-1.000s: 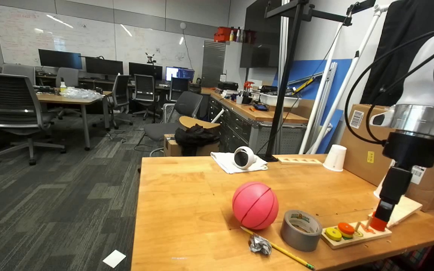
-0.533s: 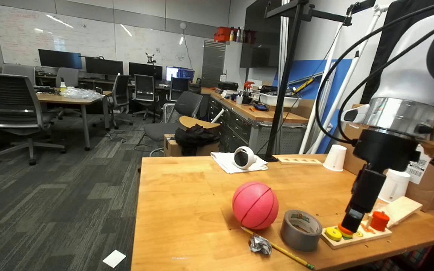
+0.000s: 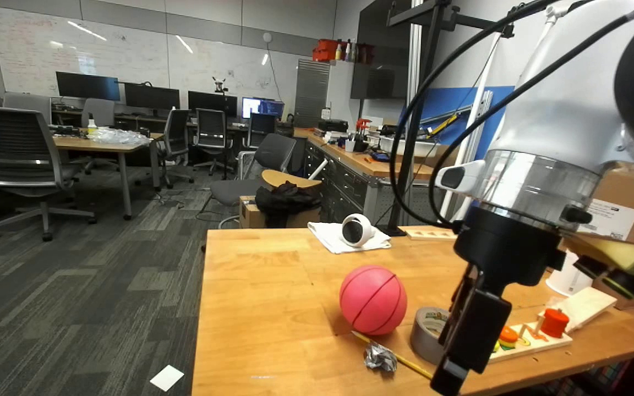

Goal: Push the ball to the right.

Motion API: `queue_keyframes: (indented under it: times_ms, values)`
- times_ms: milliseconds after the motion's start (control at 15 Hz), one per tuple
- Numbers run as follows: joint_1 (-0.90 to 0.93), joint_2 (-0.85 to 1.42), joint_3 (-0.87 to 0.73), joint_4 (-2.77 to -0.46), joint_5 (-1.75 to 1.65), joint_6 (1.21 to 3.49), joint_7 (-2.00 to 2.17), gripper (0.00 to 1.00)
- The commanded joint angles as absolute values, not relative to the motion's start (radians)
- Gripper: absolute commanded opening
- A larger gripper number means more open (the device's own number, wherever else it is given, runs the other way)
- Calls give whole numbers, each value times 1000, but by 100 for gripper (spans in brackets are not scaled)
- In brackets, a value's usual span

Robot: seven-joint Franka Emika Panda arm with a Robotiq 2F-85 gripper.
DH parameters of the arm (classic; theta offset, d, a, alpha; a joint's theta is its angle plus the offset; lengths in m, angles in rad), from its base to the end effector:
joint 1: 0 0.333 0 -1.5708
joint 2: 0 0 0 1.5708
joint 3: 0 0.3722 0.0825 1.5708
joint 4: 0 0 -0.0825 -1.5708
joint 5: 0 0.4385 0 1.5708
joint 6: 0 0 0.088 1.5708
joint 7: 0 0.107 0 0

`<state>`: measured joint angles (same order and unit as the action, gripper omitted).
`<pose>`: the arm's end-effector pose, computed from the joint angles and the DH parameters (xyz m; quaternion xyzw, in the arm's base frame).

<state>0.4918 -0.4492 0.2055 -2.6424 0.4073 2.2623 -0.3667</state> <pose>0.3118 0.2732 0.4119 -0.9150 -0.3848 -0.0169 0.1201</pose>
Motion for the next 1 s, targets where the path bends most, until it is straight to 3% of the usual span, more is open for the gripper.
queue_keyframes:
  times_ms: [0,933]
  values:
    - [524,-339,235,-2561,436,2334,-382,100]
    - [468,17,310,-2276,444,2478,-425,100]
